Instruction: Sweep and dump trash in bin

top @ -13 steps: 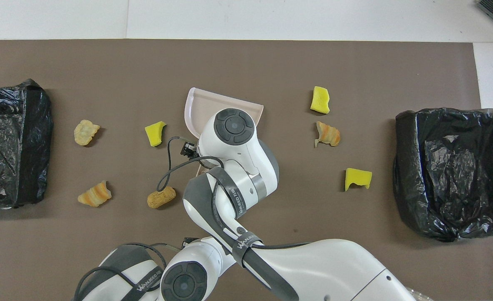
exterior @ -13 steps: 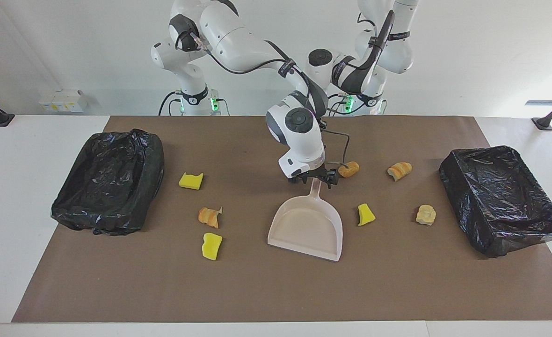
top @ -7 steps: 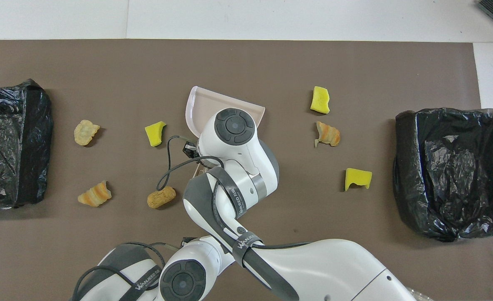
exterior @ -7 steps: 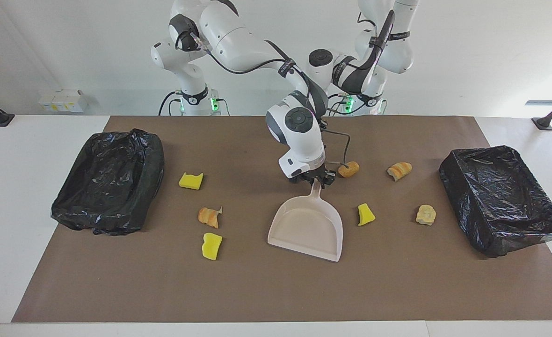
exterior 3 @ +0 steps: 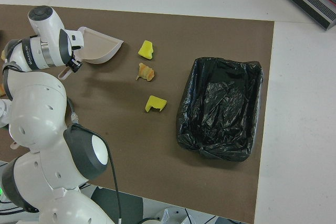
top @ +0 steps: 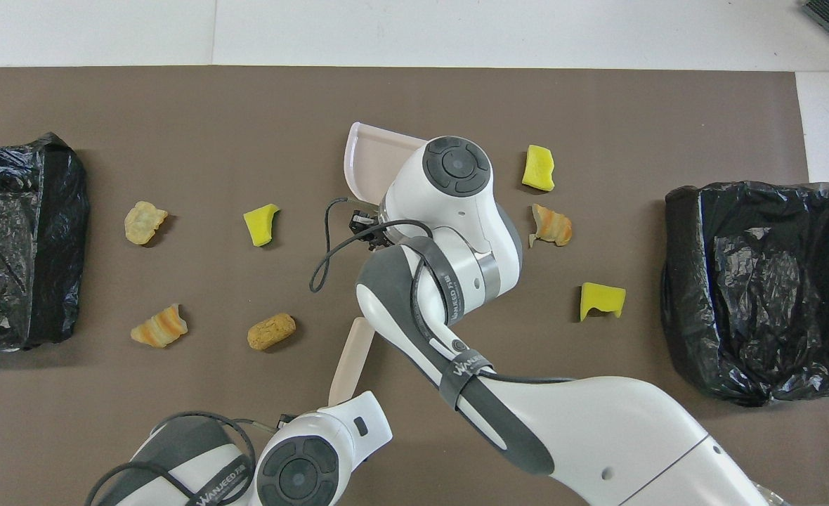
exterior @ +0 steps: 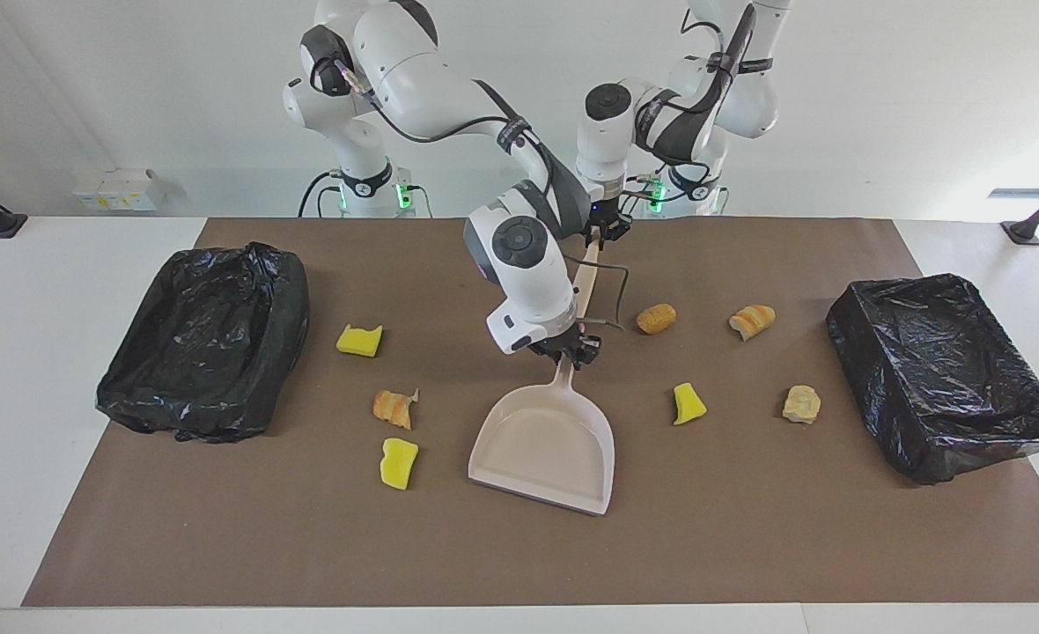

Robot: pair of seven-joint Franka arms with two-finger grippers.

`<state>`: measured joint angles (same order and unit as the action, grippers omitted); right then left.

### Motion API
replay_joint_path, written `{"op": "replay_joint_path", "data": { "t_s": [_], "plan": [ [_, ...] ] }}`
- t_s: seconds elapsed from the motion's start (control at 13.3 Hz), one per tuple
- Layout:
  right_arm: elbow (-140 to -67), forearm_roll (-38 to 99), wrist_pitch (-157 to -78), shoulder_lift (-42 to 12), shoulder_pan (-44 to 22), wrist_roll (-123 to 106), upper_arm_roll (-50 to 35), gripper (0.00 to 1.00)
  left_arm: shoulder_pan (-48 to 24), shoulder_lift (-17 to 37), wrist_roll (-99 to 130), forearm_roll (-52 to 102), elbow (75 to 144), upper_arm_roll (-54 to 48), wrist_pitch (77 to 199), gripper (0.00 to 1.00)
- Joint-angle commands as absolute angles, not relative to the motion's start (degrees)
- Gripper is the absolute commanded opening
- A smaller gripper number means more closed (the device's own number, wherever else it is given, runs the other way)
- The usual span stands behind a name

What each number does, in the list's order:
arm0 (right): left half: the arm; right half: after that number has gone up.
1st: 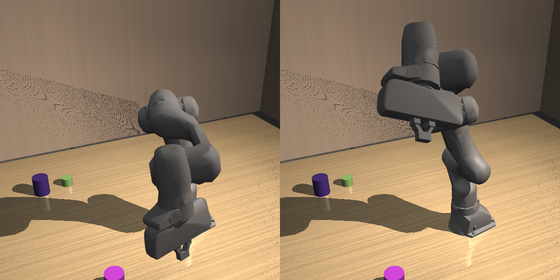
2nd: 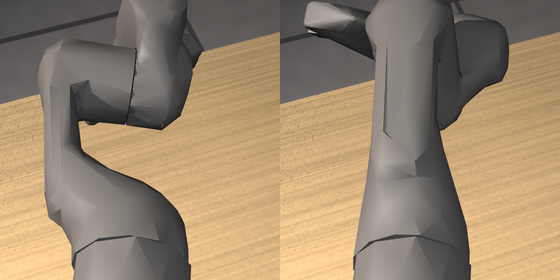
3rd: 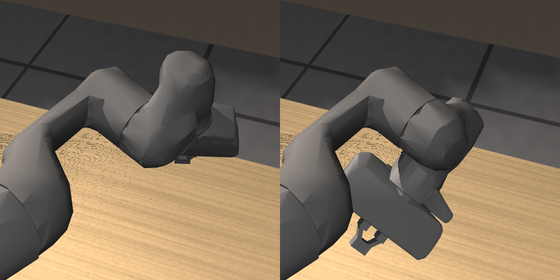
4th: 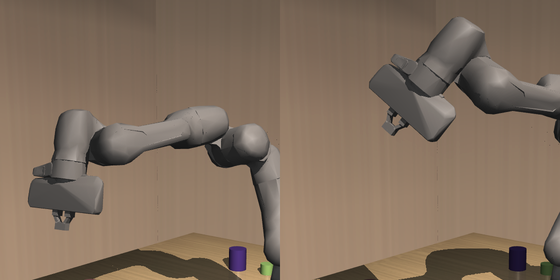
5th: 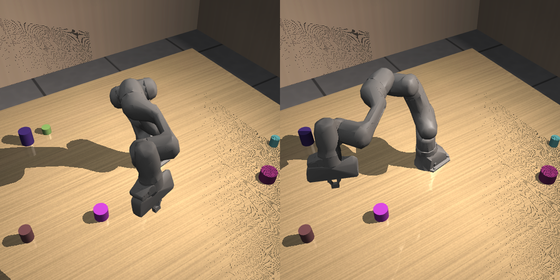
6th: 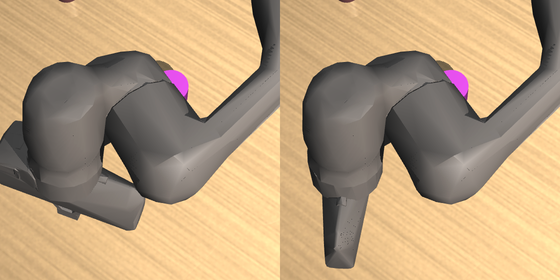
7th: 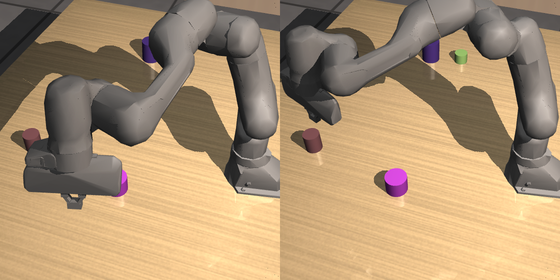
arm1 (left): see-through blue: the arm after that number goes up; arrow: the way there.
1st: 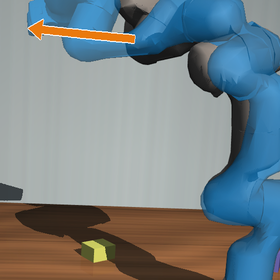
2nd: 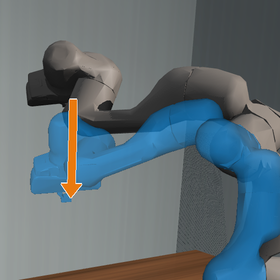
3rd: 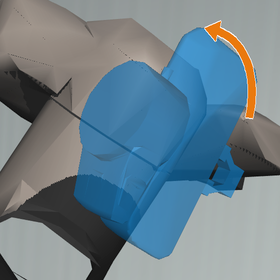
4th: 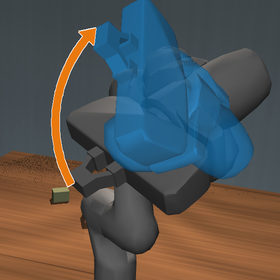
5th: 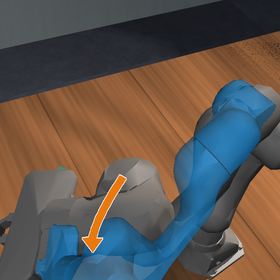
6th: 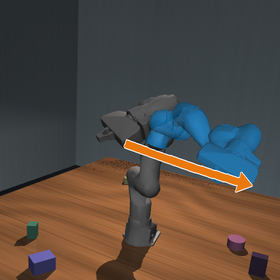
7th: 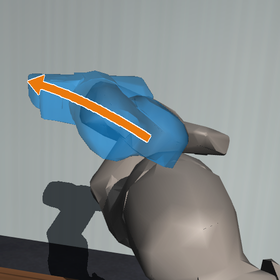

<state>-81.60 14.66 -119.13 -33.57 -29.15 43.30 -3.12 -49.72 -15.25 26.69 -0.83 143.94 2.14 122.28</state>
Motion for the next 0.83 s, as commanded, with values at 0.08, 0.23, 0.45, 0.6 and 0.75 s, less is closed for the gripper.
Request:
{"op": "replay_joint_path", "data": {
  "t_s": [0.08,0.23,0.45,0.6,0.75],
  "plan": [
    [-81.7,16.0,-115.3,-29.7,-27.6,37.6,-3.7,0.0,-43.7,-18.6,26.2,-2.1,142.4,1.9,117.3,0.0],
    [-81.9,16.0,-110.2,-26.3,-25.4,29.3,-3.6,0.0,-37.2,-17.9,23.5,-2.1,139.0,1.8,115.7,0.0],
    [-82.0,14.1,-100.0,-21.4,-21.4,14.4,-3.3,0.0,-27.4,-15.4,15.7,-3.9,134.5,1.9,113.8,0.0],
    [-82.0,9.3,-94.1,-19.5,-20.3,5.4,-3.3,0.0,-21.0,-13.3,10.4,-4.9,132.8,1.9,114.6,0.0],
    [-82.6,3.8,-89.8,-18.6,-20.2,-6.8,-3.4,0.0,-14.0,-10.0,1.4,-4.9,129.0,1.9,115.4,0.0]
  ]
}}
